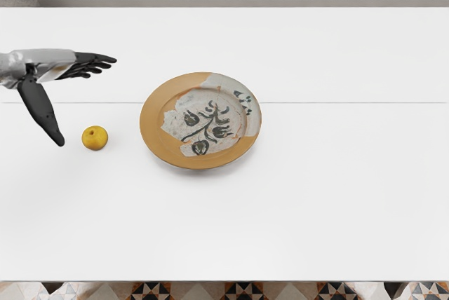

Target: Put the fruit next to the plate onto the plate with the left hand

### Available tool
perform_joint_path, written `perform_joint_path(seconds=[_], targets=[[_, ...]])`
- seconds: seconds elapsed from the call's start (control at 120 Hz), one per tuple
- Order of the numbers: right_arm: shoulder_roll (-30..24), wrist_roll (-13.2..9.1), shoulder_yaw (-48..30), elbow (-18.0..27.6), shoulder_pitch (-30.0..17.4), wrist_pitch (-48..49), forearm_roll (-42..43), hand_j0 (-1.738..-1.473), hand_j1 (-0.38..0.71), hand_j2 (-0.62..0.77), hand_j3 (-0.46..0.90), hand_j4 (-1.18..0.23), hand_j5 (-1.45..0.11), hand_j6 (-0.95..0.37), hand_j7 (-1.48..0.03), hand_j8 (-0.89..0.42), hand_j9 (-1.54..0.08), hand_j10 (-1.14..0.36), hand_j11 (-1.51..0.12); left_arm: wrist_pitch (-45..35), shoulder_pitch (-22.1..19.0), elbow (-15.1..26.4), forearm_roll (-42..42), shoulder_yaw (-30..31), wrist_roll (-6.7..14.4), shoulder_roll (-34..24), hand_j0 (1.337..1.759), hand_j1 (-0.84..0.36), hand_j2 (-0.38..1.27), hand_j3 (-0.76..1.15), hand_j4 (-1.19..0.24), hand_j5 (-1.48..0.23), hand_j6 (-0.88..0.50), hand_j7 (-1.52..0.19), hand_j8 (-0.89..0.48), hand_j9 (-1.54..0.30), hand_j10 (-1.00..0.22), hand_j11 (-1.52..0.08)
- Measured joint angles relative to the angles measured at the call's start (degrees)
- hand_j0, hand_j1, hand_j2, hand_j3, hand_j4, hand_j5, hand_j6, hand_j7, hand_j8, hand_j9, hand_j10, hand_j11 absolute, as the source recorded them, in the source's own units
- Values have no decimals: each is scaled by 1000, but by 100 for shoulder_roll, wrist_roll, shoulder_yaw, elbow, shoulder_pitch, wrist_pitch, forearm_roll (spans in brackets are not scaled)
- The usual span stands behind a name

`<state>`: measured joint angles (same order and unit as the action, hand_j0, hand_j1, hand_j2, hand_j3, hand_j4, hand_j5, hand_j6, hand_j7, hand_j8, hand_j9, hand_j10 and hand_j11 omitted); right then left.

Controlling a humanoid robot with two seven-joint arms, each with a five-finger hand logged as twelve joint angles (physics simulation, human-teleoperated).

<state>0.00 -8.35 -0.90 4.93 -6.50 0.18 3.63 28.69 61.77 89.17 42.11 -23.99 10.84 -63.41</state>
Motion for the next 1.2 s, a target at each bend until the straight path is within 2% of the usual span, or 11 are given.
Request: perform_joint_path(seconds=[0.183, 0.25, 0.3, 0.375, 0.442, 0.525, 0.592, 0.742, 0.883, 0.975, 1.2], targets=[[0, 0, -6, 2, 2, 0, -2, -1658, -349, 0, 0, -1, 0, -1, 0, -1, 0, 0, 0, -36, 0, 1, 5, 11, 19, 35, 1658, 328, 6, 0, -27, -27, -29, -26, -28, -26, -26, -26], [0, 0, -7, 2, 5, 0, -2, -1658, -349, 0, 0, -1, 0, -1, 0, -1, 0, 0, 0, -75, 0, 2, 27, 7, 179, 133, 1658, 328, 6, 0, -27, -26, -28, -26, -28, -26, -26, -25], [0, 0, -7, 3, 6, 0, -2, -1658, -349, 0, 0, 0, 0, -1, 0, 0, 0, 0, 0, -133, 9, 3, 123, 11, 456, 454, 1658, 328, 6, 0, -26, -26, -28, -26, -27, -25, -25, -25], [0, 0, -7, 1, 7, 0, -2, -1658, -349, 0, 0, 0, 0, -1, 0, -1, 0, 0, 0, -581, -6, 4, 710, 34, 1131, 1011, 1658, 328, 6, 0, -26, -26, -27, -26, -27, -25, -25, -25], [0, 0, -7, 0, 8, 0, -2, -1658, -349, 0, 0, -1, 0, -1, 0, -1, 0, 0, 0, -1046, -12, 13, 1172, 54, 1654, 1156, 1658, 328, 5, 0, -26, -26, -27, -25, -27, -25, -25, -25], [0, 0, -7, -1, 8, 0, -2, -1658, -349, 0, 0, -1, 0, -1, 0, -1, 0, 0, 0, -1545, -78, 20, 1598, 146, 2018, 1199, 1658, 328, 5, 0, -25, -26, -27, -25, -26, -25, -24, -25], [0, 0, -7, -1, 7, 0, -2, -1658, -349, 0, 0, -1, 0, -1, 0, -1, 0, 0, 0, -1918, -126, 43, 1876, 332, 2204, 1239, 1658, 328, 6, 0, -25, -26, -26, -25, -26, -25, -24, -25], [0, 0, -3, -1, 2, 0, -2, -1658, -349, 0, 0, -1, 0, -1, 0, -1, 0, 0, 0, -2601, -199, 78, 2302, 967, 2364, 1313, 1658, 328, 6, 0, -26, -27, -28, -26, -28, -26, -26, -26], [0, 0, 1, -1, 0, 0, -2, -1658, -349, 0, 0, -1, 0, -1, 0, -1, 0, 0, 0, -2889, -307, 143, 2425, 1188, 2403, 1340, 1658, 329, 7, 0, -26, -26, -28, -26, -28, -26, -25, -25], [0, 0, 1, -1, 0, 0, -2, -1658, -349, 0, 0, 0, 0, -1, 0, 0, 0, 0, 0, -2940, -323, 186, 2457, 1244, 2410, 1597, 1658, 328, 7, 0, -27, -27, -29, -26, -28, -26, -26, -26], [0, 0, 2, -1, -1, 0, -2, -1658, -349, 0, 0, -1, 0, -1, 0, -1, 0, 0, 0, -2741, -314, 220, 2493, 1285, 2415, 1788, 1658, 326, 7, 0, -27, -29, -29, -28, -29, -28, -27, -28]])
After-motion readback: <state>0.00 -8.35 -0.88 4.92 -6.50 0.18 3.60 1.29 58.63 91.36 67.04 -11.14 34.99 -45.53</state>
